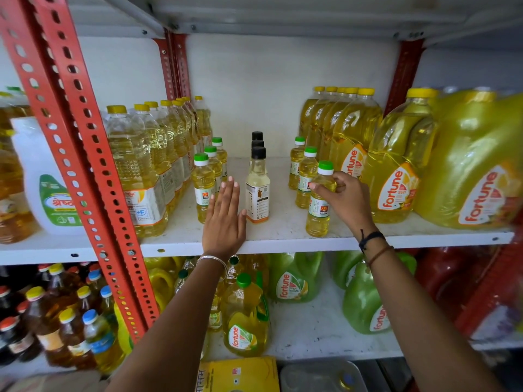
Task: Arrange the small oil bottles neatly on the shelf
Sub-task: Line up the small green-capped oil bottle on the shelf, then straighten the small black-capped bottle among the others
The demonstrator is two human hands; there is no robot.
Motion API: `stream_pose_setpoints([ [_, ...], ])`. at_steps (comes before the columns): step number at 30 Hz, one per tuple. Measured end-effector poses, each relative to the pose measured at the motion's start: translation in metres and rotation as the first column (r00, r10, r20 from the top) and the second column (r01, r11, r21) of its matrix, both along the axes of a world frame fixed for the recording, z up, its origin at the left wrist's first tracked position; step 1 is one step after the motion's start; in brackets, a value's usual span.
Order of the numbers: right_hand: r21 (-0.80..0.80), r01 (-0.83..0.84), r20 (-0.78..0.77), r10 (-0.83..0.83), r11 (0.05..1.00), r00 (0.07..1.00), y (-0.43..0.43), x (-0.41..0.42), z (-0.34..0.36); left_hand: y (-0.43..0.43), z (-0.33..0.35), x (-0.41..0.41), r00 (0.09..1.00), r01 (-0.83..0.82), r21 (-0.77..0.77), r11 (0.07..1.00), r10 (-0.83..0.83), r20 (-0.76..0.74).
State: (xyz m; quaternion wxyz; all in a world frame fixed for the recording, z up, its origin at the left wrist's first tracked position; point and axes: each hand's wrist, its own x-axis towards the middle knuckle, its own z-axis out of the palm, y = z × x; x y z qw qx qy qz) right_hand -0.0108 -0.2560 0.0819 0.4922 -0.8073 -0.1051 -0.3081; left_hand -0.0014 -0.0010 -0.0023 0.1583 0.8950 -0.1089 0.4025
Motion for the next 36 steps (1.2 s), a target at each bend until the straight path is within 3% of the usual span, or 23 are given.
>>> stream_pose_setpoints([
  [8, -0.068, 0.047, -0.019, -0.048, 0.997, 0.999, 0.001, -0.002, -0.005, -0.001, 0.001, -0.001, 1.0, -0.001, -0.003, 1.0, 0.001, -0.008],
  [11, -0.047, 0.14, -0.021, -0.141, 0.989, 0.99, 0.005, -0.012, -0.007, 0.001, 0.001, -0.005, 1.0, 0.017, -0.022, 1.0, -0.017, -0.009],
  [15, 0.113, 0.232, 0.259, -0.254, 0.966, 0.932, 0.024, -0.033, -0.001, 0.012, 0.001, -0.014, 1.0, 0.018, -0.039, 0.999, -0.017, 0.017],
  [19, 0.125, 0.09, 0.387, -0.132, 0.988, 0.913, 0.06, -0.038, 0.006, 0.037, 0.006, -0.019, 0.997, -0.055, -0.032, 0.998, 0.057, 0.045],
  [23, 0.069, -0.051, 0.238, 0.033, 0.996, 0.971, 0.098, -0.014, 0.006, 0.051, 0.014, -0.013, 0.998, -0.046, 0.022, 0.999, 0.044, 0.053],
  [26, 0.166, -0.142, 0.027, 0.139, 0.976, 0.99, 0.117, 0.01, 0.006, 0.053, 0.011, -0.009, 0.998, -0.03, 0.039, 0.999, 0.028, 0.057],
  [29, 0.232, -0.197, -0.09, 0.223, 0.952, 0.971, 0.126, 0.033, 0.006, 0.055, 0.009, -0.006, 0.998, -0.019, 0.036, 0.999, 0.016, 0.069],
  [36, 0.208, -0.228, -0.099, 0.253, 0.951, 0.962, 0.123, 0.049, 0.005, 0.057, 0.008, -0.006, 0.998, -0.001, 0.034, 0.999, -0.001, 0.059],
])
